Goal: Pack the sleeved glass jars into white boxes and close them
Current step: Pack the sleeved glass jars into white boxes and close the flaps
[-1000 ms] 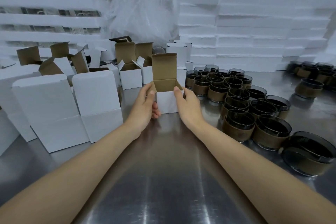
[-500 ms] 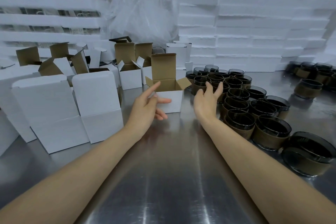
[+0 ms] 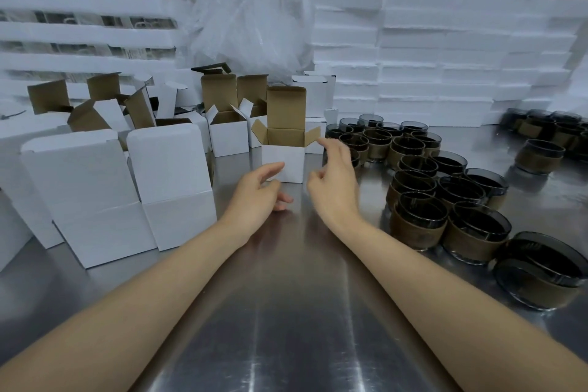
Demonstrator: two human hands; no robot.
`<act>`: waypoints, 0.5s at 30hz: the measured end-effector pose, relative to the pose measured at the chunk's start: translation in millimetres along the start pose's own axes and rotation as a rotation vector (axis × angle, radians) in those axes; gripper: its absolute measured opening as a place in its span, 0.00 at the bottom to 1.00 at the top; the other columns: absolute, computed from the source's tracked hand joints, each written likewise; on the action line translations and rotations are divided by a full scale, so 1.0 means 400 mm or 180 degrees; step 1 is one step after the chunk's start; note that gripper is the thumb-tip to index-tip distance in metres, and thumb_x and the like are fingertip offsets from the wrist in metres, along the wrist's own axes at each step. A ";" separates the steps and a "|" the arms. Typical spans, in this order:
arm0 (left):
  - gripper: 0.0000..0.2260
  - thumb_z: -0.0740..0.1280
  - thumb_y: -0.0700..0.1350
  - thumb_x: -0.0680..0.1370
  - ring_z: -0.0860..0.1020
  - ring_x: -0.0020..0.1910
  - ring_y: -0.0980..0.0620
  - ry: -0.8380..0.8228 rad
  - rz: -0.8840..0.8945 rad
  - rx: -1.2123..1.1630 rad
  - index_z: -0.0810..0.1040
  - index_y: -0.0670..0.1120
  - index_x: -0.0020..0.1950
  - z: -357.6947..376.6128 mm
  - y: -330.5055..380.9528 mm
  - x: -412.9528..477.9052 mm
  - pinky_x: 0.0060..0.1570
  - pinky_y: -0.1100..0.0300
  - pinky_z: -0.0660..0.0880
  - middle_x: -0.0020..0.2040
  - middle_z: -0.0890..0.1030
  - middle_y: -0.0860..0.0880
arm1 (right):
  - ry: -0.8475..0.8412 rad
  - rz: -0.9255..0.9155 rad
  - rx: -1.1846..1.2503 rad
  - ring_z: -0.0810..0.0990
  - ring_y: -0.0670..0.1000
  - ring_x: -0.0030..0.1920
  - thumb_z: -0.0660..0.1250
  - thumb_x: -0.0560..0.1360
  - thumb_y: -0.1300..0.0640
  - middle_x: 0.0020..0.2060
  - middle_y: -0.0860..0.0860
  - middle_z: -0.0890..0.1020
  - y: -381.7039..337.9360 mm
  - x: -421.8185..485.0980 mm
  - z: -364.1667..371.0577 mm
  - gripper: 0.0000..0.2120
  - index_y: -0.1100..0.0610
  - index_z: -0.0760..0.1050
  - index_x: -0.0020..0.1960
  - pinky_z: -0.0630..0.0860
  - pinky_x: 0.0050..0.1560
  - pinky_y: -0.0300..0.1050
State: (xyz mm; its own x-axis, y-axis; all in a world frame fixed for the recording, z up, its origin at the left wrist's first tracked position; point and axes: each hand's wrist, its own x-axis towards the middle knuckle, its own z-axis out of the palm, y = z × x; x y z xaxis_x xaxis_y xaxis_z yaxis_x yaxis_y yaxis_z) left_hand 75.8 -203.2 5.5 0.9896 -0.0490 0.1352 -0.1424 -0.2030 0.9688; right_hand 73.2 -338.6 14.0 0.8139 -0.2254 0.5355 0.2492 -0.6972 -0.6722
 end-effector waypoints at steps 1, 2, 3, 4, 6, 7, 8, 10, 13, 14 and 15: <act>0.19 0.56 0.37 0.81 0.83 0.44 0.47 0.0010 0.0004 0.0013 0.73 0.51 0.69 0.000 -0.001 0.000 0.50 0.54 0.81 0.37 0.79 0.64 | 0.0247 -0.0086 -0.0007 0.76 0.53 0.56 0.61 0.70 0.68 0.69 0.49 0.65 0.001 0.003 -0.005 0.29 0.52 0.68 0.69 0.73 0.56 0.50; 0.18 0.56 0.37 0.81 0.83 0.45 0.46 0.0023 0.0009 0.0021 0.73 0.51 0.68 0.002 0.000 0.001 0.52 0.52 0.80 0.39 0.79 0.62 | 0.0478 -0.0108 -0.0092 0.72 0.53 0.61 0.62 0.68 0.70 0.69 0.50 0.64 0.006 0.009 -0.010 0.30 0.52 0.69 0.68 0.69 0.60 0.50; 0.18 0.56 0.37 0.81 0.83 0.45 0.46 0.0042 0.0010 0.0037 0.74 0.52 0.67 0.003 0.000 0.001 0.53 0.51 0.80 0.40 0.78 0.61 | 0.0603 -0.0060 -0.0222 0.67 0.53 0.66 0.63 0.67 0.70 0.71 0.52 0.62 0.012 0.015 -0.013 0.32 0.52 0.69 0.69 0.64 0.64 0.49; 0.18 0.57 0.37 0.81 0.83 0.45 0.47 0.0063 0.0010 0.0054 0.74 0.52 0.66 0.003 0.000 0.001 0.54 0.51 0.79 0.41 0.78 0.59 | 0.0568 0.0078 -0.0346 0.61 0.54 0.69 0.64 0.67 0.69 0.73 0.54 0.57 0.020 0.020 -0.014 0.33 0.52 0.67 0.70 0.59 0.67 0.50; 0.17 0.57 0.37 0.81 0.83 0.44 0.47 0.0093 0.0013 0.0043 0.75 0.53 0.65 0.003 -0.003 0.002 0.54 0.52 0.79 0.41 0.79 0.57 | 0.0189 0.0553 -0.0437 0.52 0.57 0.74 0.67 0.70 0.65 0.76 0.55 0.52 0.038 0.029 -0.015 0.34 0.51 0.63 0.73 0.52 0.72 0.53; 0.17 0.57 0.37 0.81 0.83 0.44 0.48 0.0094 0.0012 0.0030 0.75 0.53 0.65 0.003 -0.003 0.002 0.53 0.53 0.80 0.42 0.79 0.56 | -0.0006 0.0788 -0.0408 0.51 0.57 0.75 0.69 0.71 0.62 0.75 0.55 0.54 0.046 0.034 -0.016 0.33 0.51 0.62 0.73 0.51 0.72 0.54; 0.17 0.57 0.37 0.81 0.83 0.44 0.48 0.0083 0.0005 0.0028 0.74 0.53 0.65 0.003 -0.003 0.002 0.53 0.54 0.80 0.42 0.79 0.56 | -0.0118 0.0949 -0.0355 0.53 0.57 0.75 0.69 0.72 0.61 0.74 0.55 0.59 0.053 0.039 -0.017 0.32 0.51 0.62 0.73 0.51 0.72 0.54; 0.17 0.57 0.37 0.81 0.83 0.44 0.49 0.0058 -0.0015 0.0043 0.74 0.53 0.66 0.004 -0.002 0.000 0.52 0.56 0.80 0.43 0.80 0.54 | -0.0073 0.1061 -0.0155 0.61 0.57 0.71 0.70 0.71 0.60 0.68 0.55 0.67 0.061 0.045 -0.019 0.31 0.52 0.63 0.71 0.57 0.70 0.52; 0.17 0.59 0.37 0.80 0.82 0.43 0.51 0.0006 0.0018 0.0044 0.74 0.51 0.66 0.003 0.002 -0.003 0.47 0.61 0.80 0.50 0.80 0.55 | 0.0041 0.1053 0.0656 0.71 0.54 0.62 0.72 0.69 0.57 0.62 0.54 0.72 0.054 0.046 -0.018 0.35 0.55 0.60 0.71 0.70 0.62 0.49; 0.17 0.60 0.36 0.80 0.82 0.42 0.51 -0.0051 0.0061 0.0041 0.74 0.51 0.66 0.003 0.003 -0.005 0.44 0.63 0.79 0.55 0.79 0.55 | 0.0052 0.1029 0.0892 0.72 0.52 0.60 0.72 0.69 0.55 0.59 0.52 0.73 0.050 0.043 -0.016 0.36 0.55 0.59 0.72 0.70 0.60 0.47; 0.17 0.60 0.36 0.80 0.82 0.42 0.52 -0.0125 0.0112 0.0023 0.73 0.50 0.66 0.003 0.004 -0.006 0.41 0.65 0.79 0.59 0.77 0.54 | 0.0063 0.0986 0.1044 0.72 0.50 0.58 0.71 0.70 0.54 0.57 0.50 0.72 0.045 0.040 -0.014 0.35 0.54 0.59 0.72 0.69 0.58 0.45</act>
State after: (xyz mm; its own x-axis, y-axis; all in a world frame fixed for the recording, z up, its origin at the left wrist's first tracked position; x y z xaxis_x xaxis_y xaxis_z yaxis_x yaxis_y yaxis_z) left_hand 73.1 -204.7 6.3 0.9824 -0.0945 0.1609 -0.1775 -0.2076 0.9620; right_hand 87.8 -358.6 13.4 0.8670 -0.4045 0.2910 0.1512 -0.3430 -0.9271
